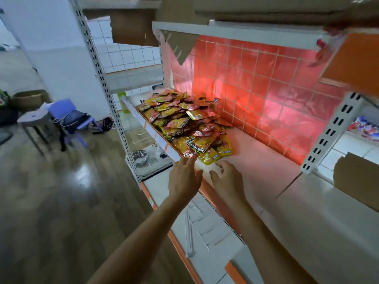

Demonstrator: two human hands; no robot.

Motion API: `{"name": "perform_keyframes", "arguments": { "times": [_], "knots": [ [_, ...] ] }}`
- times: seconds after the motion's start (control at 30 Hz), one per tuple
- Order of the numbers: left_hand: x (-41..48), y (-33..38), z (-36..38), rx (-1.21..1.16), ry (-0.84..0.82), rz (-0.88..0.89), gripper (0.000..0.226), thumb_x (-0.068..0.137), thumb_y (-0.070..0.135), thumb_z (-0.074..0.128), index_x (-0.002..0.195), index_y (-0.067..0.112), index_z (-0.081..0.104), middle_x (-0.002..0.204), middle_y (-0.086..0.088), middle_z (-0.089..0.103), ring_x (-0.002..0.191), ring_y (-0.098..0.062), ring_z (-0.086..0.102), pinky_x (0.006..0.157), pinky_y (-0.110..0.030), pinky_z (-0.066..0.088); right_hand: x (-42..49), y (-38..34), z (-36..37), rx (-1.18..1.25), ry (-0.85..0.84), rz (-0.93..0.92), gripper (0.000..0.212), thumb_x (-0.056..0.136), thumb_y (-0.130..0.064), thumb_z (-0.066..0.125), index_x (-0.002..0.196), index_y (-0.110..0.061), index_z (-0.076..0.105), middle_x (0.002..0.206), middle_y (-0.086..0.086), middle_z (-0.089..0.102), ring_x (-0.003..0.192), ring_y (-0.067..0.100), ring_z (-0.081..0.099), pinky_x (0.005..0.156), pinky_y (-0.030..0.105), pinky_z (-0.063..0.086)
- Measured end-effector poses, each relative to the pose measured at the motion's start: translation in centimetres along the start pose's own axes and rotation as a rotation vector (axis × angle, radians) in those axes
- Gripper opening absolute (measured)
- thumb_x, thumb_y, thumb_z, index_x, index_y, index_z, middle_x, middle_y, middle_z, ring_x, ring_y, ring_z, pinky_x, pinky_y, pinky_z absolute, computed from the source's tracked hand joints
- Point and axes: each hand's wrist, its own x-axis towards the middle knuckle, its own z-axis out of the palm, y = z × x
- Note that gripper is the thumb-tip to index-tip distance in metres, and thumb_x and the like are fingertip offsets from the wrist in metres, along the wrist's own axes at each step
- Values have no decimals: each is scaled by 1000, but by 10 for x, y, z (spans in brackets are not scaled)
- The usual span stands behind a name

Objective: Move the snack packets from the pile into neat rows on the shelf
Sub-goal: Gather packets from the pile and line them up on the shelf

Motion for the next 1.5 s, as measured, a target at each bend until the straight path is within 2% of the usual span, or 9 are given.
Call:
{"name": "perform_keyframes", "arguments": {
  "times": [0.33, 0.47, 0.6, 0.73, 0.87, 1.0, 1.13, 1.3, 1.5],
  "knots": [
    [125, -20, 1, -15, -26, 124, 45, 93, 31, 56, 134, 14, 50, 134, -8, 52, 121, -29, 45, 95, -36, 39, 101, -21, 36, 78, 176, 87, 18, 86, -23, 64, 102, -15, 67, 99, 2, 69, 96, 22, 62, 84, 36, 47],
    [181, -25, 4, 33, -9, 281, 48, 92, 33, 57, 135, 12, 49, 136, -7, 51, 125, -28, 44, 99, -39, 41, 146, -33, 49, -14, 242, 100, 27, 87, -20, 64, 113, -12, 64, 110, 7, 66, 106, 26, 59, 89, 33, 40],
    [224, -20, 13, 45, -32, 415, 41, 93, 23, 55, 131, 7, 51, 141, -10, 47, 132, -30, 39, 101, -41, 39, 177, -43, 65, -143, 297, 32, 30, 85, -12, 59, 114, -6, 59, 111, 15, 64, 105, 35, 57, 87, 40, 43],
    [258, -12, 27, 62, -21, 514, 37, 94, 19, 50, 129, 6, 53, 132, -12, 53, 127, -30, 45, 107, -37, 34, 196, -47, 77, -291, 214, 125, 56, 89, -12, 50, 142, -9, 33, 134, 16, 51, 120, 35, 50, 96, 43, 41],
    [274, -15, 42, 181, -62, 524, 38, 98, 32, 43, 129, 10, 51, 123, -12, 56, 115, -28, 48, 98, -36, 38, 203, -46, 85, -335, 143, 192, 72, 85, -14, 58, 148, -9, 22, 140, 15, 46, 127, 33, 43, 101, 41, 38],
    [276, -15, 47, 256, -113, 478, 33, 98, 33, 42, 123, 14, 50, 118, -12, 57, 110, -29, 49, 91, -37, 40, 205, -45, 83, -336, 176, 233, 64, 83, -12, 61, 140, -10, 34, 132, 12, 53, 122, 32, 48, 97, 40, 41],
    [274, -10, 39, 240, -117, 494, 31, 98, 22, 39, 126, 12, 48, 118, -13, 53, 110, -30, 49, 89, -37, 40, 200, -47, 77, -390, 190, 238, 55, 80, -12, 62, 131, -8, 42, 127, 13, 53, 116, 33, 49, 95, 40, 41],
    [264, -11, 32, 161, -112, 547, 31, 97, 15, 37, 125, 12, 50, 117, -10, 55, 107, -29, 54, 85, -37, 44, 185, -45, 59, -403, 259, 331, 67, 78, -20, 67, 137, -8, 36, 128, 14, 39, 116, 34, 44, 94, 38, 41],
    [244, 6, 17, -197, -78, 591, 23, 88, 7, 50, 109, 5, 57, 98, -16, 64, 88, -37, 60, 62, -36, 36, 156, -33, 30, -115, 372, 585, 46, 76, -17, 70, 113, -16, 43, 111, 5, 54, 104, 30, 58, 77, 30, 43]
  ]
}}
